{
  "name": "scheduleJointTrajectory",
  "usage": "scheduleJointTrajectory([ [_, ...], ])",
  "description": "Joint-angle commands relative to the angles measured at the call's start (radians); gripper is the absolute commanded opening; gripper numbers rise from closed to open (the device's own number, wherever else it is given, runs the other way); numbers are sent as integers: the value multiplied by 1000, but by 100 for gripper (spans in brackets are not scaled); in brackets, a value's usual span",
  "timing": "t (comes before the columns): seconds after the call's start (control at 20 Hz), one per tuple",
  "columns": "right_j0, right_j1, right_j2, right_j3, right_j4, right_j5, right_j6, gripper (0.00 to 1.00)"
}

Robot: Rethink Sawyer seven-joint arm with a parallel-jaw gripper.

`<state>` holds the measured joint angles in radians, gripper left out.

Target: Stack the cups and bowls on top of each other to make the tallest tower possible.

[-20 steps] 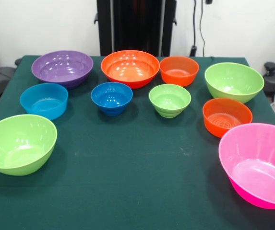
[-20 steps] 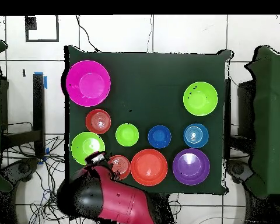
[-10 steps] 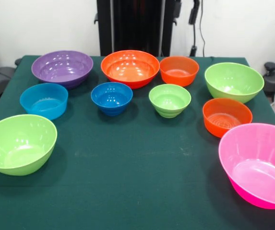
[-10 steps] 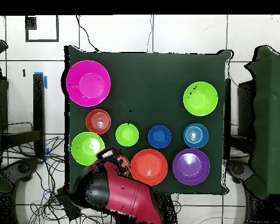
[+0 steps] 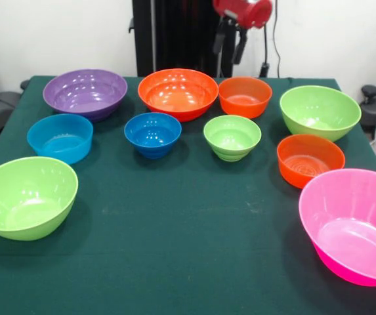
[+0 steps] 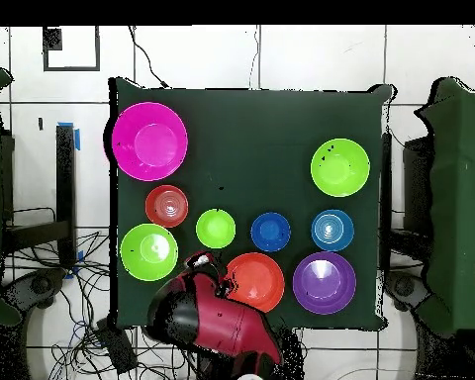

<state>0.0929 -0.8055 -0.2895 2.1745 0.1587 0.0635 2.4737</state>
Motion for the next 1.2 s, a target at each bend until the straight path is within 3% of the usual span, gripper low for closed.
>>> scheduleJointTrajectory([
  [0.05,-55,159,82,80,-71,-119,102,100],
  [0.5,-163,202,108,101,-172,-241,88,100],
  [0.95,-295,130,171,155,-284,-322,128,100],
  [1.2,-347,106,223,174,-297,-403,195,100],
])
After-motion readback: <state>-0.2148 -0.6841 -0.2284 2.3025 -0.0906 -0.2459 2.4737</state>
